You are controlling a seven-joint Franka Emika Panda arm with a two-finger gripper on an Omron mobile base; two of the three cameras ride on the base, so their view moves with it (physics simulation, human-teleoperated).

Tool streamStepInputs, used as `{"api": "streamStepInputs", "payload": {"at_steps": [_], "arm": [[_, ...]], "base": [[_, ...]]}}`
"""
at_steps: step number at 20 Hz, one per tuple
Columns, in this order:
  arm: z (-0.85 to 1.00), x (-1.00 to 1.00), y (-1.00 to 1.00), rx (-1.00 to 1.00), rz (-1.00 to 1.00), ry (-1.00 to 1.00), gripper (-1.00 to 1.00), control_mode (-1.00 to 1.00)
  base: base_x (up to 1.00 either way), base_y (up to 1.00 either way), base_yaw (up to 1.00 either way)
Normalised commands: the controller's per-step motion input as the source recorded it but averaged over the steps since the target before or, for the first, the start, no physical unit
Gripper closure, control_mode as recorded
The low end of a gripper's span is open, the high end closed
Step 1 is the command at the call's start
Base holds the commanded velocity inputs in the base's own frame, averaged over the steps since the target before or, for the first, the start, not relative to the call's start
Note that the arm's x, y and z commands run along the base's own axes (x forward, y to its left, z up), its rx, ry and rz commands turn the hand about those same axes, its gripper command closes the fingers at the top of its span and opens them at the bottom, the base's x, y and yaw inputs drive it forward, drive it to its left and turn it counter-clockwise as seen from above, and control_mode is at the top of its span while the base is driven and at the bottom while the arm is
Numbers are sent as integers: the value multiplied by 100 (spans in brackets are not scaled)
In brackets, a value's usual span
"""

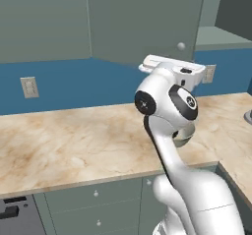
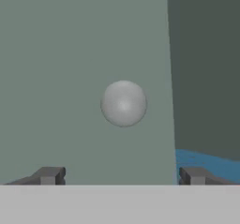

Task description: Open the cabinet. Pick the banana and kiwi from the cabinet and place them into the bowl. Then close the cabinet.

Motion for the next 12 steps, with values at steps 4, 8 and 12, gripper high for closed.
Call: {"api": "streamStepInputs", "payload": {"at_steps": [4, 8, 12], "arm": [[-28, 100, -58, 6, 0, 8, -100, -100], [-28, 100, -32, 0, 0, 7, -100, -100], [-25, 100, -29, 0, 0, 5, -100, -100]], "base": [[0, 0, 0], [0, 0, 0], [0, 0, 0]]}}
